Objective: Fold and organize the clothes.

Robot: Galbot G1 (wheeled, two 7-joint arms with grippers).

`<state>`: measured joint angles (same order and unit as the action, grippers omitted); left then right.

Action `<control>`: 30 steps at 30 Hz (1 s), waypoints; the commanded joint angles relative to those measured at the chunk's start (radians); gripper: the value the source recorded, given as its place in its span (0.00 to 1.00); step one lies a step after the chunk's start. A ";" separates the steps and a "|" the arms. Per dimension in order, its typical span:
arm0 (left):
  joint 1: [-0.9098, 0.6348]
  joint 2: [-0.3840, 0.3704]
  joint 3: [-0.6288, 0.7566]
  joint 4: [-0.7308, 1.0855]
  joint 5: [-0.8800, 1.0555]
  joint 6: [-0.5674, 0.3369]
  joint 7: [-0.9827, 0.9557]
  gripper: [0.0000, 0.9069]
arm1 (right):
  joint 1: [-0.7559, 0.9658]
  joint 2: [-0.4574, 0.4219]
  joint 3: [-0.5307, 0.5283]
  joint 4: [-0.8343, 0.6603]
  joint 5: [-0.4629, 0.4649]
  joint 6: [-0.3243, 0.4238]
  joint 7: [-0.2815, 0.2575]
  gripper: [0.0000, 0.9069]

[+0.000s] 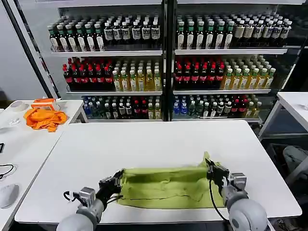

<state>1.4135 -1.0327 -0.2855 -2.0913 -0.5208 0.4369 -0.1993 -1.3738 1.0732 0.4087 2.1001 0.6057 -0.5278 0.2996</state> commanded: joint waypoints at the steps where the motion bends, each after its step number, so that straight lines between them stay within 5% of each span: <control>1: 0.082 -0.002 -0.006 0.015 0.133 -0.002 0.003 0.03 | -0.127 0.019 0.051 0.036 -0.020 -0.006 0.006 0.58; 2: 0.077 -0.003 -0.006 0.023 0.136 -0.002 0.000 0.46 | -0.123 0.024 0.044 0.028 -0.020 -0.013 0.015 1.00; 3: 0.071 -0.006 -0.007 0.030 0.140 -0.002 -0.005 0.83 | -0.119 0.029 0.037 0.024 -0.021 -0.031 0.022 1.00; 4: 0.064 -0.008 -0.008 0.035 0.143 0.000 -0.009 1.00 | -0.117 0.031 0.034 0.022 -0.023 -0.034 0.021 1.00; 13: 0.073 -0.064 0.000 0.012 0.183 -0.070 -0.078 1.00 | -0.151 0.058 0.019 0.073 -0.117 0.047 -0.009 1.00; 22: 0.161 -0.247 0.021 -0.073 0.187 -0.079 -0.150 1.00 | -0.195 0.079 0.044 0.107 -0.108 0.047 0.016 1.00; 30: 0.133 -0.356 0.042 0.026 0.237 -0.091 -0.178 1.00 | -0.201 0.095 0.032 0.101 -0.114 0.048 0.022 1.00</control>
<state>1.5316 -1.2653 -0.2513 -2.1102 -0.3290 0.3617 -0.3455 -1.5545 1.1583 0.4378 2.1904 0.5030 -0.4873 0.3195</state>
